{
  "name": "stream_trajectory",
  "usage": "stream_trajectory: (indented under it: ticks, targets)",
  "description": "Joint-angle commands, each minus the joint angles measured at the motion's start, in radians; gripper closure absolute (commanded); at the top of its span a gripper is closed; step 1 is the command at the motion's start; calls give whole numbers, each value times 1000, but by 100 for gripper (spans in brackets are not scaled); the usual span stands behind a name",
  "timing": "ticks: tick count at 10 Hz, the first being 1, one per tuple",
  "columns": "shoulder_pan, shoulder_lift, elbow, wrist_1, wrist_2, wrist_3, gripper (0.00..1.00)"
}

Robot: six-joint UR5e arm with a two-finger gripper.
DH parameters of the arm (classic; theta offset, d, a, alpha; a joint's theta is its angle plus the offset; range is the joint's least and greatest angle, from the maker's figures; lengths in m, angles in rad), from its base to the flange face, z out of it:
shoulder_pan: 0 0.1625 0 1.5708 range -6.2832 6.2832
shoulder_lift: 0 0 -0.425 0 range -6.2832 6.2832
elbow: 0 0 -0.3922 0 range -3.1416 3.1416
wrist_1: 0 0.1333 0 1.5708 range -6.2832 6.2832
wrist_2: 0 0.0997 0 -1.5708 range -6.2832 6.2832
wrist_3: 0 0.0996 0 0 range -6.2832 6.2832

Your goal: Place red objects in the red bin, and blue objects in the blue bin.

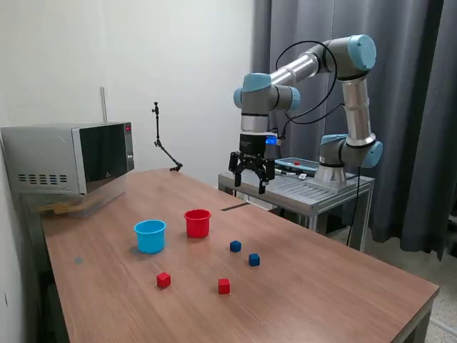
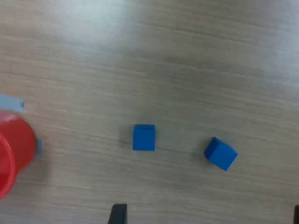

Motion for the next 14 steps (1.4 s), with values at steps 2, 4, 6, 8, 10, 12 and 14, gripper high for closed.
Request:
stream_trajectory:
  ticks: [2, 4, 6, 8, 10, 12, 14]
  targets:
    - [-1, 49, 6, -65, 1, 0, 0]
    - [-1, 57, 27, -94, 1, 0, 0]
    - [-1, 77, 38, -129, 24, 0, 0]
    - [-4, 100, 43, -151, 32, 0, 0]
    - [-15, 117, 47, -155, 32, 0, 0]
    - [-31, 126, 55, -168, 33, -2, 0]
    - [-45, 144, 56, -171, 33, -5, 0]
